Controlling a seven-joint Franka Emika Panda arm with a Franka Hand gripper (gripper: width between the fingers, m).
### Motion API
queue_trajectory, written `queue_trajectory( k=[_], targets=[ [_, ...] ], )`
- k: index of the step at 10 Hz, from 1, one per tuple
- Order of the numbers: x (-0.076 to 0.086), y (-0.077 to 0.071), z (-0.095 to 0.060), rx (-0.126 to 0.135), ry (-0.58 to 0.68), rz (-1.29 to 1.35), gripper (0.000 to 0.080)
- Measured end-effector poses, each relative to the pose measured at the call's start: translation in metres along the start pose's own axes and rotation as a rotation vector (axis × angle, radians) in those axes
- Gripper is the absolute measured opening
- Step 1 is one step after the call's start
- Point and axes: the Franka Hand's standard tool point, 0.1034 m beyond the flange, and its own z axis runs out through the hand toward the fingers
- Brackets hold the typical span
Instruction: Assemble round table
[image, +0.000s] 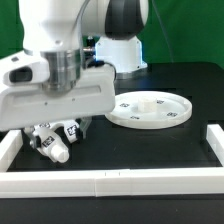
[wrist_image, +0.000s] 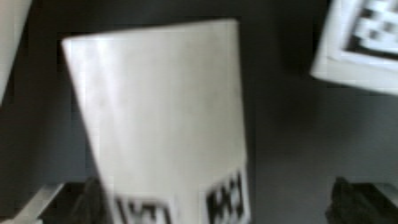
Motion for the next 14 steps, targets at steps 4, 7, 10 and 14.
queue_trajectory(
  k=[4, 7, 10, 14],
  targets=[
    [0.015, -0.06, -0.062, 0.007, 0.06, 0.064, 0.0648],
    [0.014, -0.068, -0.061, 0.01, 0.057, 0.059, 0.0648],
    [0.013, -0.074, -0.061, 0.011, 0.061, 0.091, 0.0648],
    [-0.02, -0.159, -0.075, 0.057, 0.047, 0.21, 0.0648]
  ],
)
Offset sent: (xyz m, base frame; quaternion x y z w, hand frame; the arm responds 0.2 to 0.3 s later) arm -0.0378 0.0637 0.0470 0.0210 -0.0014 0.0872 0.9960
